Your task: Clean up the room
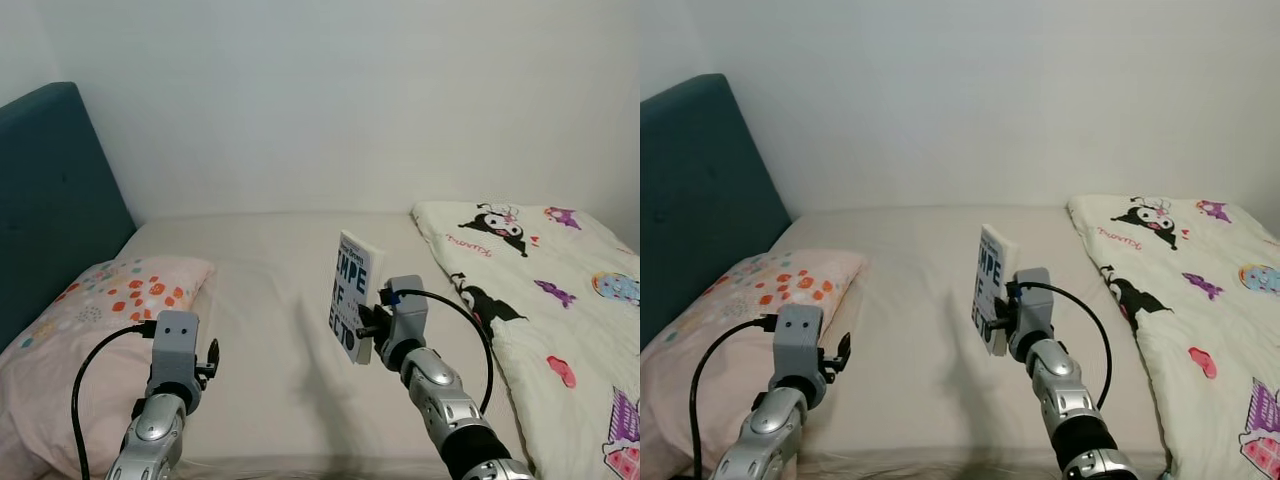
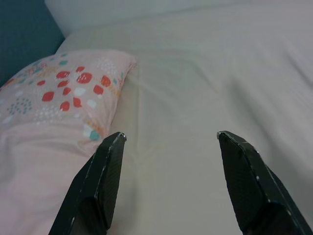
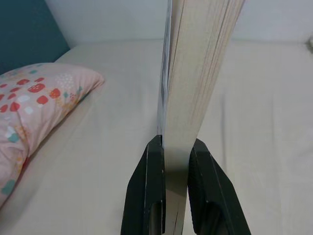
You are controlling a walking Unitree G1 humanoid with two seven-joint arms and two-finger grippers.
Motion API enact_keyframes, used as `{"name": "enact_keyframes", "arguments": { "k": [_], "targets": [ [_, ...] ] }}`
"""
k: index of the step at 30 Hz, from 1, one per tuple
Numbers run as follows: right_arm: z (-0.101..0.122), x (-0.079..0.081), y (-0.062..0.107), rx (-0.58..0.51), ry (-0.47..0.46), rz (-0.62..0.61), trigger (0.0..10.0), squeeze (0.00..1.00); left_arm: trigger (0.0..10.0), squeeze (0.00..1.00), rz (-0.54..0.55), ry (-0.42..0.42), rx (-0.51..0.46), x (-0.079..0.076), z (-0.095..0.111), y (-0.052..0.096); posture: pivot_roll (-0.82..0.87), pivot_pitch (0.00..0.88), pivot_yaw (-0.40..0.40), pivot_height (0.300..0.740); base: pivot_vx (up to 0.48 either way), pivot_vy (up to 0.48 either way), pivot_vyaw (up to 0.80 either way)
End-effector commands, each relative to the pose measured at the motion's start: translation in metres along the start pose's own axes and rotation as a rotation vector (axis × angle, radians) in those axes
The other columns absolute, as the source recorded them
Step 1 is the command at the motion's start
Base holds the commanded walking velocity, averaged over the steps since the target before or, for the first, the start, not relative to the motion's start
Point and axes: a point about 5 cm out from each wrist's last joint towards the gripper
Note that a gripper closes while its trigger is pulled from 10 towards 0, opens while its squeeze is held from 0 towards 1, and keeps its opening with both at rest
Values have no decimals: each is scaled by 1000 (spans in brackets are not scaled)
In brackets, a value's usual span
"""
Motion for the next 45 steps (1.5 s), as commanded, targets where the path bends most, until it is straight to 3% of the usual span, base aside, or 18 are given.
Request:
{"name": "enact_keyframes", "arguments": {
  "k": [1,17,27,29,45],
  "targets": [
    [5,1,1,-45,-6,-19,10000,0,10000,0,-15,-13,-14,-3,0,0,-5,0,0,740,0,304,0],
    [7,5,-1,-55,-13,-27,10000,0,10000,0,-23,0,-46,-2,6,-2,-1,0,5,740,0,393,0],
    [8,3,0,-66,-23,-41,10000,0,10000,0,-27,-32,-76,-9,13,-3,1,0,11,740,0,-354,0],
    [8,3,0,-69,-24,-44,10000,0,10000,0,-34,24,-68,-11,11,-3,-1,0,11,740,0,0,0],
    [4,-3,-1,-23,-29,-16,10000,0,10000,0,-35,-23,-26,-20,2,-4,-8,0,11,740,0,0,0]
  ]
}}
Point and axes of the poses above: a point about 5 cm out from each wrist's last joint towards the gripper, its own y axis pointing back from the gripper into the wrist, its own z axis along the axis of the wrist's last joint, x = y × z, and after that the axes turned 13 degrees about y, right-handed
